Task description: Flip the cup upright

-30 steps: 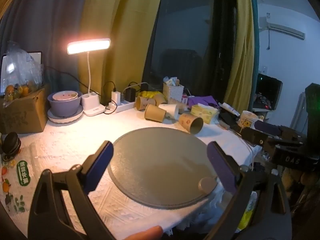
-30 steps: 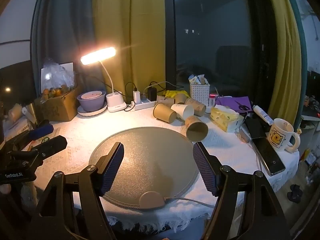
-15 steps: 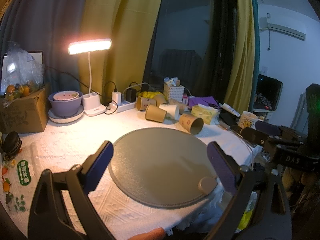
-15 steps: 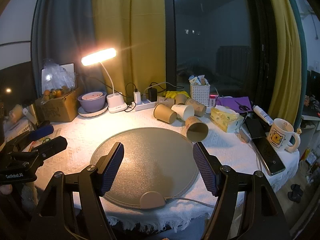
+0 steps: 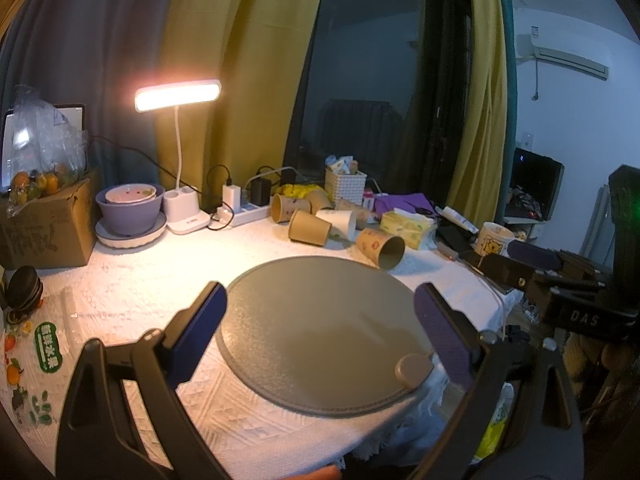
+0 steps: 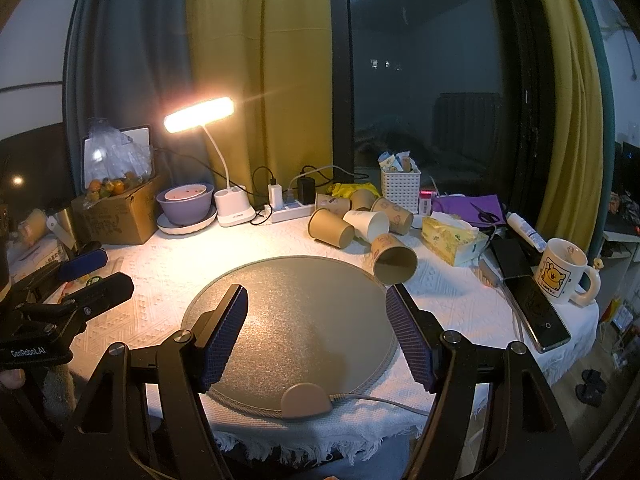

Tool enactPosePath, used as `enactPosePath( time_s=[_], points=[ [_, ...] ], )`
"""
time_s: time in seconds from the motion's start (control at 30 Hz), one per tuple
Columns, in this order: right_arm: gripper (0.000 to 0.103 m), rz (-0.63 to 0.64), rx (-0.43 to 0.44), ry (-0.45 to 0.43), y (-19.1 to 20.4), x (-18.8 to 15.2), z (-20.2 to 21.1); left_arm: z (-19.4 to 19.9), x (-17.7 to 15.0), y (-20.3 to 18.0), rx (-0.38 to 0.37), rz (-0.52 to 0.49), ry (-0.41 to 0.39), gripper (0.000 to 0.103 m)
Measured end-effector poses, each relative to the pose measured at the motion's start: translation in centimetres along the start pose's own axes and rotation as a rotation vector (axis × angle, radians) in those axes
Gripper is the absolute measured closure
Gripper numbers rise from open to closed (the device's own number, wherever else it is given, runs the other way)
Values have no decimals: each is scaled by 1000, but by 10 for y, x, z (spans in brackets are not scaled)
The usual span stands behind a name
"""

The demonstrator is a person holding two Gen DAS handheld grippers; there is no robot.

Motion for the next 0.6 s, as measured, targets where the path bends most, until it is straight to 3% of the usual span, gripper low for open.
enactPosePath(
  time_s=[0.6],
  points=[
    [28, -1, 2, 0, 1, 0, -1, 1, 1, -2, 0, -2, 0, 8]
  ],
)
Point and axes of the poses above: each gripper's, at about its wrist camera, not at the fingertips, and z roughly against the way its jaws point, y to its left, x to its top, the point moved 1 cm from there along -z, roughly the way its jaws point, and after that the axes turned 9 degrees about -z, right-handed, at the moved point
